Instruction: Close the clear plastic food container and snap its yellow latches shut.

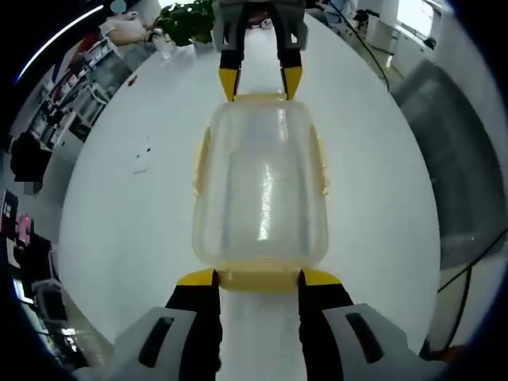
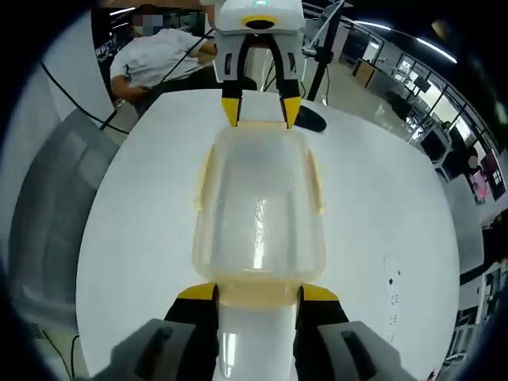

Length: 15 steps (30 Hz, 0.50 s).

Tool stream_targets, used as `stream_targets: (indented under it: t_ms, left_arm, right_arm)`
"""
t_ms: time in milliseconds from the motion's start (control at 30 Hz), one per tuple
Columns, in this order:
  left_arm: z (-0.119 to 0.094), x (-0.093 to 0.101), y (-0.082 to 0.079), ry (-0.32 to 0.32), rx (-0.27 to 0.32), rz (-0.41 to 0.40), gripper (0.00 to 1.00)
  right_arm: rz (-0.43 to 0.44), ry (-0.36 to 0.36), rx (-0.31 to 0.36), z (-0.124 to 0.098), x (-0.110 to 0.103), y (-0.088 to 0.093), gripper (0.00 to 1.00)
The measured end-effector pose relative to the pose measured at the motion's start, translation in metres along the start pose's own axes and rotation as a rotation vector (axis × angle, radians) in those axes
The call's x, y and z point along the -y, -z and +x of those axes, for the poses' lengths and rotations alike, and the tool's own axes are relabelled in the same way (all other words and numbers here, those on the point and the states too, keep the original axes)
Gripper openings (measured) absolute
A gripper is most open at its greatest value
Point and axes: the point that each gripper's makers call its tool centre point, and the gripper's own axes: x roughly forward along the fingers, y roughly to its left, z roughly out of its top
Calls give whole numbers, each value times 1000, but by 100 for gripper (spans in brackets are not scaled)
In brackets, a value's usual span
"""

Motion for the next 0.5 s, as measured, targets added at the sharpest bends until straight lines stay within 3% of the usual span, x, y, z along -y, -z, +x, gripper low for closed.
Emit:
stream_targets:
  t_ms: [500]
  left_arm:
    - [12,2,-39,1,9,-15,35]
  right_arm:
    - [-9,3,-8,-20,0,36,34]
